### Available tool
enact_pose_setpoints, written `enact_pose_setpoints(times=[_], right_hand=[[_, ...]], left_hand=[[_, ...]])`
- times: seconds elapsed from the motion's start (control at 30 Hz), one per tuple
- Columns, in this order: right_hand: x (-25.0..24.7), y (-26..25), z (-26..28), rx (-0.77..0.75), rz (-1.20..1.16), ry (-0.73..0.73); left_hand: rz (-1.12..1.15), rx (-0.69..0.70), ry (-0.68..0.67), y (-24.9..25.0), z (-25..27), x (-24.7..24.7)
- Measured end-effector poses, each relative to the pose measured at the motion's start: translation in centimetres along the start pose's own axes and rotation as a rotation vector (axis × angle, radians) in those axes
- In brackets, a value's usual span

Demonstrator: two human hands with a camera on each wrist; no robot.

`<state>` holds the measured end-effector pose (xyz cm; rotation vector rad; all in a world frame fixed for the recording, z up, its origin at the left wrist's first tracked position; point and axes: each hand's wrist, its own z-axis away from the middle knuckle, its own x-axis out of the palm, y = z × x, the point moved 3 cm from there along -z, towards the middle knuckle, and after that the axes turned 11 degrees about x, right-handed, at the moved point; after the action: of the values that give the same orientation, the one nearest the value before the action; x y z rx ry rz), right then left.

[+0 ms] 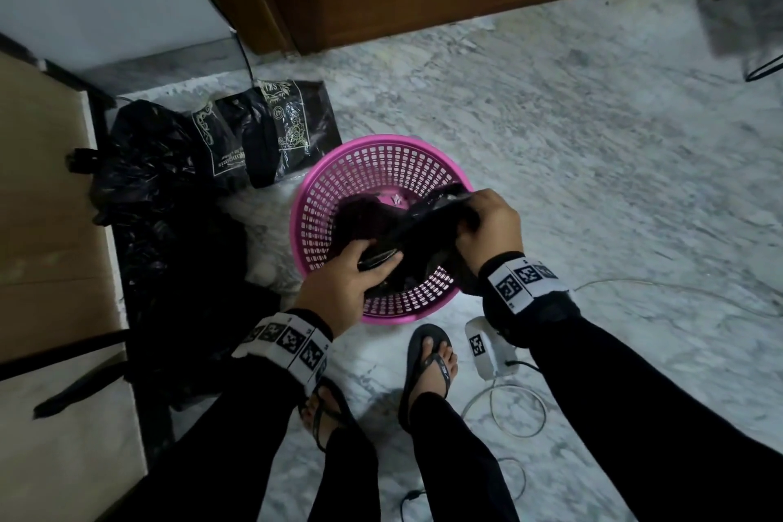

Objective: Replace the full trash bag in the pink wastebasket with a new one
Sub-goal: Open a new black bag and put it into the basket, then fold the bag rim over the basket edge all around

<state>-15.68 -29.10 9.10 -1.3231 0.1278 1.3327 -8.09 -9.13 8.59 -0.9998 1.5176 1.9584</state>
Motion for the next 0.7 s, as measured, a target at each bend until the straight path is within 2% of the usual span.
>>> enact_pose_setpoints(times=[0.1,0.2,0.27,0.37,0.43,0.57,0.63,0.7], right_hand=[[-0.4,0.4,-1.3,0.114,0.141,-0.001],[-0.5,1.0,-2.2,0.155,0.387,-0.184],[-1.2,1.7,-2.9,0.19,0.485,-0.264],[-2.3,3.0,-4.2,0.27,0.492,-0.296],[-2.8,3.7,-5.3,0.324,0.454,-0.288],[-2.0,3.5,-6.4,0.217,0.313,-0.335],[-0.9,2.6,-6.4,0.135,0.272,-0.334],[0.4,1.6,-6.4,0.092,0.251,-0.339]], left_hand=[[-0.034,-0.201,-0.027,-1.4,-0.4,-0.5],[-0.128,-0.438,-0.038,-3.0,-0.7,-1.0],[-0.219,-0.57,-0.137,-4.0,-0.8,-0.9],[-0.276,-0.78,-0.336,-5.5,-0.7,-0.4],[-0.276,-0.877,-0.348,-6.2,-0.6,-0.5],[-0.04,-0.813,-0.281,-7.6,-0.9,-0.5],[0.058,-0.756,-0.116,-7.8,-0.7,-0.8],[0.008,-0.695,0.039,-7.5,-0.5,-1.2]])
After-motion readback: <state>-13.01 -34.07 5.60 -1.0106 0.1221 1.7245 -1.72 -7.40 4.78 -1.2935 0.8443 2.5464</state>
